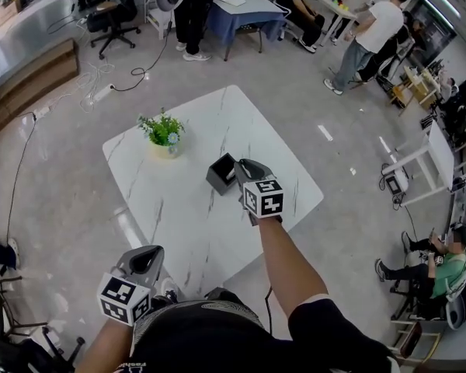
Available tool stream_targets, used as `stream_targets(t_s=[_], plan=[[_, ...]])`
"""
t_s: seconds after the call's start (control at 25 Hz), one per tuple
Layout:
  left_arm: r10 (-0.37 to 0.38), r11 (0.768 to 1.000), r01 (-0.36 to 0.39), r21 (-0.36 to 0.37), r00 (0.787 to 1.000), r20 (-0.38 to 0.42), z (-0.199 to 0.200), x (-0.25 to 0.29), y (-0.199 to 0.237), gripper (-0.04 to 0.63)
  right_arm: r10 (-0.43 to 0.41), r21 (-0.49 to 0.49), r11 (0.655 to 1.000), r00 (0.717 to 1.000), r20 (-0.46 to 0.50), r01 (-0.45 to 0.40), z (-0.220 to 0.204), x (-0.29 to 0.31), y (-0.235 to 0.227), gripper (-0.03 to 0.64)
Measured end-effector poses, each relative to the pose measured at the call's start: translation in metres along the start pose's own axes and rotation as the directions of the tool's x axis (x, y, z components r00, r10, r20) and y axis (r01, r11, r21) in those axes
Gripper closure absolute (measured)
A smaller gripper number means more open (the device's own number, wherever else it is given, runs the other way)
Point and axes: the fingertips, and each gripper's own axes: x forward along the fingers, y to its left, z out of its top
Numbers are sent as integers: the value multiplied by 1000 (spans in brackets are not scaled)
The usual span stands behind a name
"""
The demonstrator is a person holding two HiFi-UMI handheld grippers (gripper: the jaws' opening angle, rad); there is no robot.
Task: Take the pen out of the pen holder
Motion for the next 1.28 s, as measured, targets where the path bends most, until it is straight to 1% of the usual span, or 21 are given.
stream_targets(t_s=[0.28,0.6,0.76,1.28], plan=[[-36,999,36,16,999,24,6,-3,-6,538,-12,12,1000,998,59,11,25,-27,8,552],[-76,996,75,39,997,32,6,-2,-16,538,-7,-1,1000,995,101,7,40,-62,23,552],[-89,995,87,50,995,33,8,-2,-17,538,10,-7,1000,993,120,-10,47,-80,37,552],[-142,985,135,103,988,67,27,4,-31,538,68,45,996,977,202,-79,59,-144,83,552]])
